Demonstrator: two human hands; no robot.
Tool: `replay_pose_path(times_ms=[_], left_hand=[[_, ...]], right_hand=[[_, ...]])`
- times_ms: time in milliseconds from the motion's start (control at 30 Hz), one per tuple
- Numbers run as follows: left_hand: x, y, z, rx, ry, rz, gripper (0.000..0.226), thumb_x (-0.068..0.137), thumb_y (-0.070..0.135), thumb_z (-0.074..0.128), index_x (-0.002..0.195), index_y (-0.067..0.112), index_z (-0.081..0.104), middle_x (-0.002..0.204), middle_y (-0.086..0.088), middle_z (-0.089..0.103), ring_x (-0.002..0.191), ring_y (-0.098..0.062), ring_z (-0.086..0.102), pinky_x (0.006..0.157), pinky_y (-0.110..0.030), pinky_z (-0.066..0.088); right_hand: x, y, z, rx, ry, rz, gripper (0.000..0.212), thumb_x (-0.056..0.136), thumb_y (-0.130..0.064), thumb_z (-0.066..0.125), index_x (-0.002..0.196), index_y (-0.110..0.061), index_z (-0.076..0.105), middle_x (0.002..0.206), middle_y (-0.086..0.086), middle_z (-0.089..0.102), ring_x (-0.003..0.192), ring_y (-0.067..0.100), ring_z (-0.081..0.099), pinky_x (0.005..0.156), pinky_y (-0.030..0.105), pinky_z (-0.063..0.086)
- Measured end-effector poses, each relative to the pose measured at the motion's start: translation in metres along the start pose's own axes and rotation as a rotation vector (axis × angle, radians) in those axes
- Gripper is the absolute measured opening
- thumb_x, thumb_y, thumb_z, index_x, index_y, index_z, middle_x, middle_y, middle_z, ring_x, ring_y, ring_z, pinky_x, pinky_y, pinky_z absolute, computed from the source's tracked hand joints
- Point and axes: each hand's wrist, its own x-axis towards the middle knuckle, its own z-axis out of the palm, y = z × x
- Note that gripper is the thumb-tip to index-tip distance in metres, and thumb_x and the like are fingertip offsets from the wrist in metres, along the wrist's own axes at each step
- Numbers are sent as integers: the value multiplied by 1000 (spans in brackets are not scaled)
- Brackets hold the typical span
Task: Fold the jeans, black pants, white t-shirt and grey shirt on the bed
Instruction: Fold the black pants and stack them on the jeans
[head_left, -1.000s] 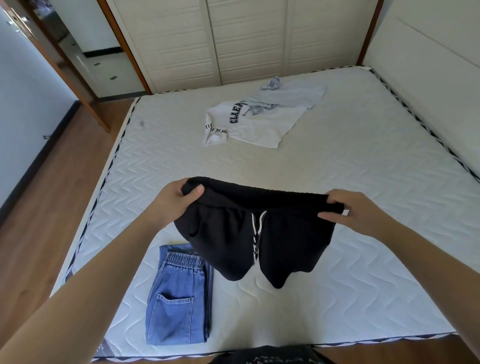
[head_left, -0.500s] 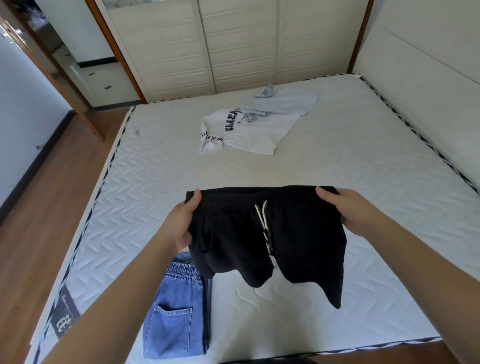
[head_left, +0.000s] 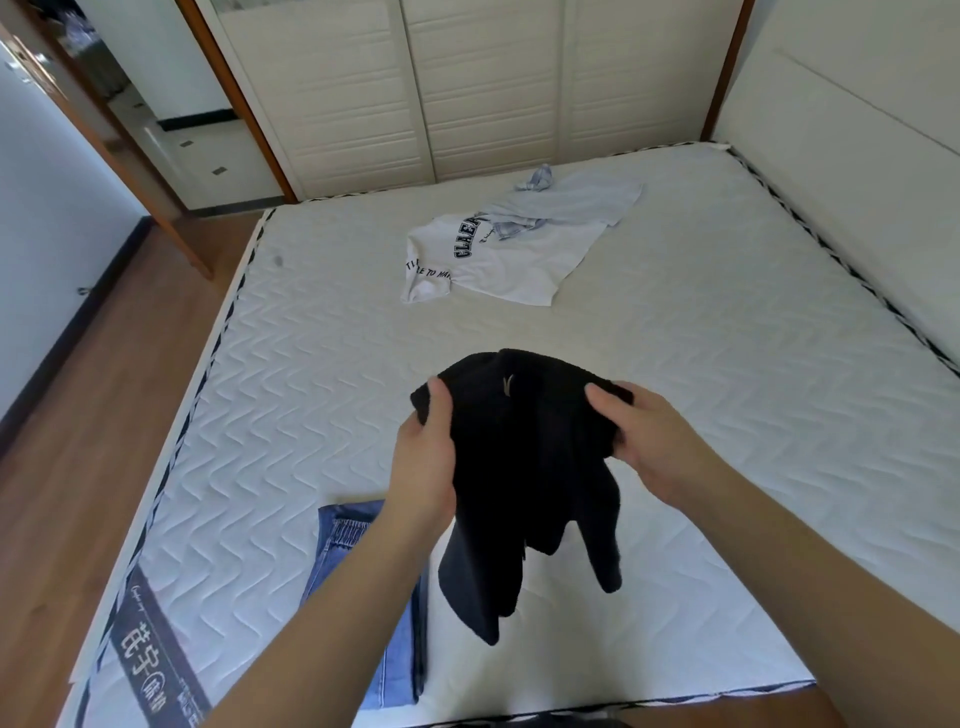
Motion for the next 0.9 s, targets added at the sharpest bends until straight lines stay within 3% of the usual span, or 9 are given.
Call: replay_pose_path(times_ms=[100,233,367,500,600,700,800,900], left_hand=[[-11,-3,9,291,11,190,44,91,64,45,105,30,69,98,10,74,92,-3,69,78,-21,54],[-15,-9,14,514,13,334,32,94,50,48,112,29,66,95,16,70,93,1,65,80,-19,52],[-15,-13,16,496,93,399,38,91,48,54,117,24,68,91,22,71,87,6,65,75,-14,51],[-15,-12,20,448,162,388,33,94,51,50,99,26,70,74,20,68,73,4,64,67,-20,48],[-20,-9,24,411,120,343,36,91,65,40,87,38,63,80,26,68,78,7,64,62,-10,47],[-23,-9,24,357,2,302,41,88,71,34,105,45,61,95,36,65,95,12,60,70,-2,46],[-19,-11,19,384,-111,341,61,77,64,47,130,34,54,111,26,65,107,6,60,86,-11,48],[-14,-10,13,439,-123,383,52,69,59,67,117,47,54,108,31,65,103,9,61,80,-8,48]], right_hand=[[-12,0,21,-206,35,-150,19,94,-31,61,109,-21,68,99,0,73,96,19,69,91,47,55],[-24,-2,41,-225,20,-264,19,94,-35,60,111,-29,65,103,-9,72,99,9,68,93,41,53],[-32,1,52,-209,-49,-309,22,93,-41,56,114,-40,61,109,-16,69,103,2,65,92,31,50],[-34,4,56,-34,-253,-185,38,95,-52,41,129,-42,57,129,-15,63,123,4,55,104,25,43],[-39,8,53,114,-382,-118,52,98,-55,26,143,-35,42,146,-14,48,137,2,40,109,20,35],[-42,16,55,164,-484,-114,58,102,-46,15,154,-24,24,156,-10,34,144,4,27,119,28,22],[-40,19,53,211,-523,-73,59,99,-45,18,153,-22,24,157,-8,32,144,4,26,121,32,16],[-38,16,45,251,-566,-24,57,98,-45,17,148,-24,32,153,-8,38,143,4,30,115,21,29]])
